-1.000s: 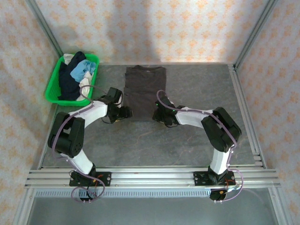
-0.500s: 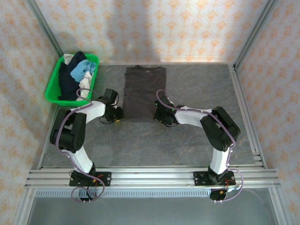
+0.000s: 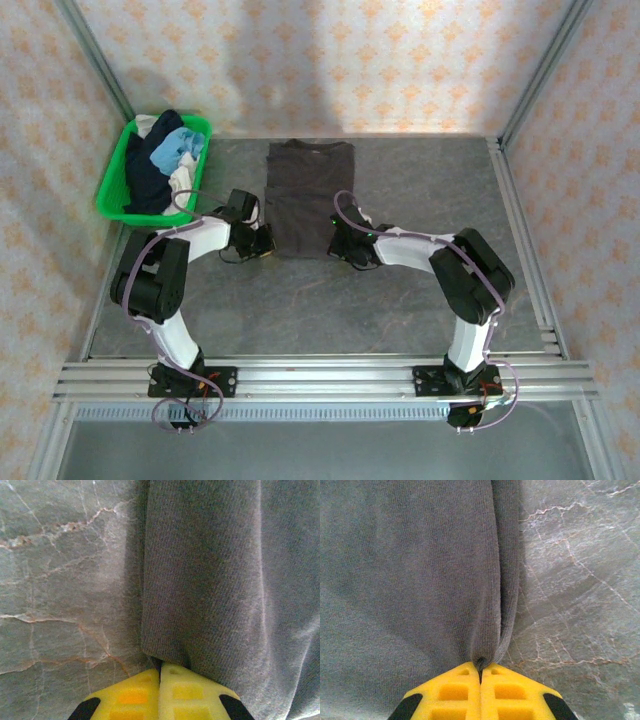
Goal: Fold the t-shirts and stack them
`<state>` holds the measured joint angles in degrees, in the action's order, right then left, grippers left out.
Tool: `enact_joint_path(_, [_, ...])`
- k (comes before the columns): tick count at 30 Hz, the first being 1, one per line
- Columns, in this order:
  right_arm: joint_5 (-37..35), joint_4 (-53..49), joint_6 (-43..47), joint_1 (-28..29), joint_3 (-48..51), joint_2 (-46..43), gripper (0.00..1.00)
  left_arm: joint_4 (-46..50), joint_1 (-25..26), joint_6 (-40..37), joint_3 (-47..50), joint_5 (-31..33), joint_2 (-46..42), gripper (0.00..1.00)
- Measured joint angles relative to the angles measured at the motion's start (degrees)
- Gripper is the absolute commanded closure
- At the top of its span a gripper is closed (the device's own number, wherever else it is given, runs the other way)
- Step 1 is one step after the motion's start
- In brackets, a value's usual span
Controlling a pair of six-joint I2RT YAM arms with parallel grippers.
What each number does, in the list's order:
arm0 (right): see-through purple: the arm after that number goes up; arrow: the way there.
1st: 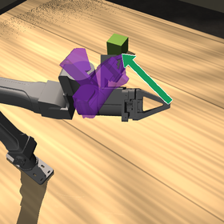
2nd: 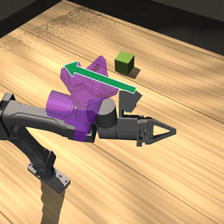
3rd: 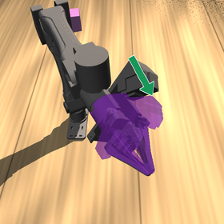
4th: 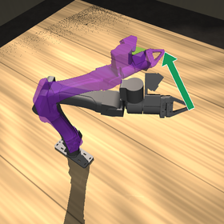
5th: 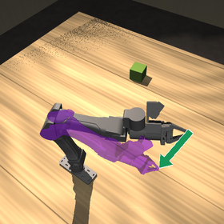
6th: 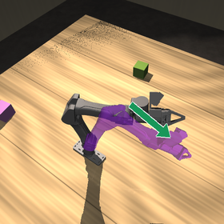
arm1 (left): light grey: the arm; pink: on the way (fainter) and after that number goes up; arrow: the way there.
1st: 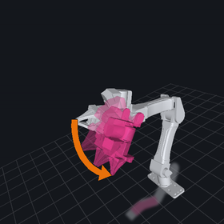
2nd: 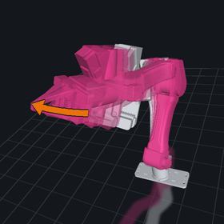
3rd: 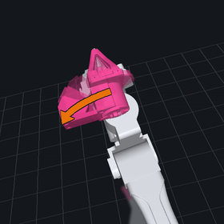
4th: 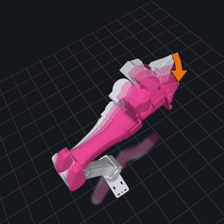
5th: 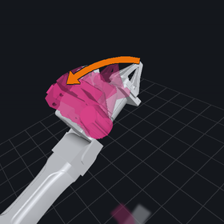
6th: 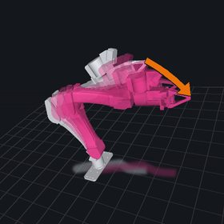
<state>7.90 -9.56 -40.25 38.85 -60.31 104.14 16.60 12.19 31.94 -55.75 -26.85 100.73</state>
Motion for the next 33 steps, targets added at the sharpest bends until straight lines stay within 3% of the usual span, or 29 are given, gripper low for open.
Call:
enact_joint_path(6, [-0.6, -0.2, 0.0, 0.0, 1.1, -1.4, 1.00, 1.3, 0.0, -0.1, 1.2, 0.2, -2.2, 1.00])
enact_joint_path(21, [-0.5, -9.1, -0.1, 5.0, 7.4, -18.9, 1.00, 8.9, 0.2, -1.8, 13.3, -3.3, -28.9, 1.00])
enact_joint_path(28, [-2.3, -15.5, -1.5, 5.3, 6.1, -30.1, 1.00, 15.0, 0.5, -1.8, 10.6, -4.2, -41.4, 1.00])
enact_joint_path(33, [-6.4, -21.0, -1.4, 5.2, -3.0, -29.7, 1.00, 17.1, 0.9, -1.8, 2.6, -3.6, -38.3, 1.00])
